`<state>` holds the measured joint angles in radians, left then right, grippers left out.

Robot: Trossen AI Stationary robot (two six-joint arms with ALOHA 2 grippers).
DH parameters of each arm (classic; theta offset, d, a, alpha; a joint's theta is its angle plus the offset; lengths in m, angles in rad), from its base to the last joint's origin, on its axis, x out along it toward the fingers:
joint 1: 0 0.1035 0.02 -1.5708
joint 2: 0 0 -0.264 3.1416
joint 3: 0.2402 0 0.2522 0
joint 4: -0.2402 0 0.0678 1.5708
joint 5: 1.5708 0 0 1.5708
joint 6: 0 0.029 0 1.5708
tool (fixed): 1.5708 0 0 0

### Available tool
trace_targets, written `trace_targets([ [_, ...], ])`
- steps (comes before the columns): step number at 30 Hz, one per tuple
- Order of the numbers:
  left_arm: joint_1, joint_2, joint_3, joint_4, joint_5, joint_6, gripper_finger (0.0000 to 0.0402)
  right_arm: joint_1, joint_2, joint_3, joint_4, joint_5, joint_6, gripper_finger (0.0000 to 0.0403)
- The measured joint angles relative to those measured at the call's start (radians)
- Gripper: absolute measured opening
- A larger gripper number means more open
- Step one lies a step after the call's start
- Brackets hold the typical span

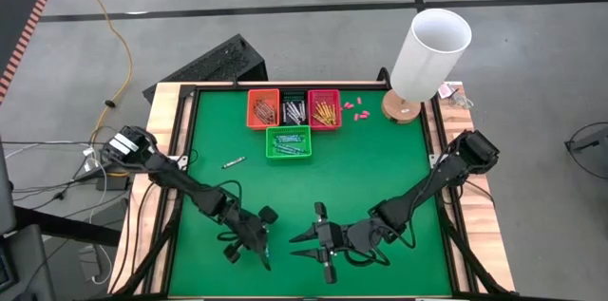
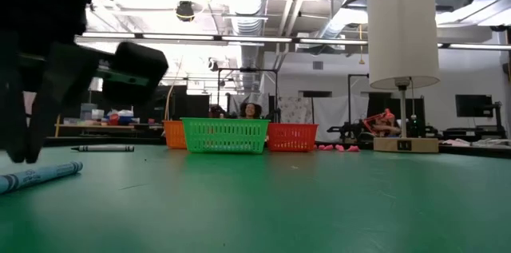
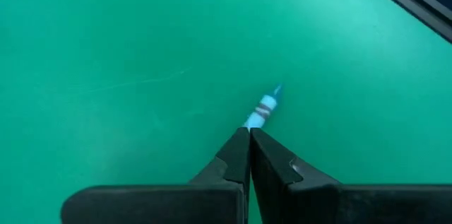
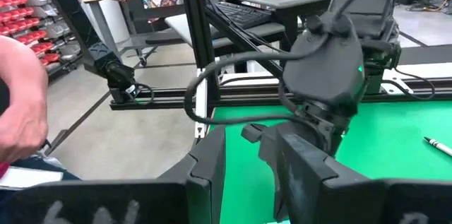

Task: Sort crayons
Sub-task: Put a blue crayon in the green basket

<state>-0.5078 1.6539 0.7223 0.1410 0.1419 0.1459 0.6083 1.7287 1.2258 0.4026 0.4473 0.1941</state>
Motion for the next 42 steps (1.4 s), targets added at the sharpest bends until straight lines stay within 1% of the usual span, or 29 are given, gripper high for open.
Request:
trace_targets([
  [3, 0.021, 0.016, 0.000, 0.013, 0.037, 0.000, 0.0000, 0.000, 0.000, 0.000, -0.001, 0.000, 0.000, 0.0123],
  [8, 0.049, 0.043, 0.002, 0.055, 0.030, -0.003, 0.0000, 0.000, 0.000, -0.001, -0.003, 0.000, 0.000, 0.0123],
  [10, 0.052, 0.040, 0.001, 0.055, -0.025, 0.000, 0.0000, 0.000, 0.000, -0.001, -0.004, 0.000, 0.000, 0.0123],
  [15, 0.062, 0.025, 0.032, 0.055, -0.272, 0.019, 0.0000, 0.000, 0.000, -0.001, -0.004, 0.001, 0.001, 0.0123],
  [17, 0.063, 0.025, 0.057, 0.014, -0.355, 0.022, 0.0000, 0.000, 0.000, -0.001, -0.009, 0.026, 0.020, 0.0123],
  [18, 0.063, 0.020, 0.073, -0.034, -0.379, 0.012, 0.0000, 0.002, 0.000, -0.001, -0.020, 0.047, 0.029, 0.0123],
  [19, 0.064, 0.016, 0.093, -0.097, -0.379, 0.003, 0.0000, 0.004, 0.000, -0.001, -0.038, 0.071, 0.043, 0.0123],
  [20, 0.063, 0.012, 0.118, -0.163, -0.353, 0.000, 0.0000, 0.007, 0.000, -0.001, -0.063, 0.097, 0.058, 0.0123],
  [22, 0.050, -0.009, 0.156, -0.304, -0.272, 0.000, 0.0000, 0.012, 0.001, -0.001, -0.120, 0.133, 0.094, 0.0123],
  [24, 0.026, -0.030, 0.179, -0.416, -0.200, -0.002, 0.0000, 0.014, 0.001, -0.001, -0.164, 0.143, 0.131, 0.0123],
  [27, -0.026, -0.068, 0.182, -0.486, -0.192, -0.031, 0.0000, 0.016, 0.001, -0.001, -0.191, 0.146, 0.169, 0.0123],
  [30, -0.082, -0.092, 0.168, -0.470, -0.209, -0.061, 0.0000, 0.020, 0.001, -0.001, -0.193, 0.152, 0.168, 0.0123],
  [34, -0.126, -0.084, 0.145, -0.431, -0.234, -0.110, 0.0000, 0.020, 0.001, -0.001, -0.202, 0.152, 0.167, 0.0123],
  [38, -0.126, -0.081, 0.099, -0.370, -0.233, -0.142, 0.0000, 0.019, 0.001, -0.001, -0.222, 0.153, 0.167, 0.0123],
  [42, -0.112, -0.081, 0.078, -0.325, -0.232, -0.140, 0.0000, 0.020, 0.001, -0.001, -0.224, 0.153, 0.166, 0.0123],
])
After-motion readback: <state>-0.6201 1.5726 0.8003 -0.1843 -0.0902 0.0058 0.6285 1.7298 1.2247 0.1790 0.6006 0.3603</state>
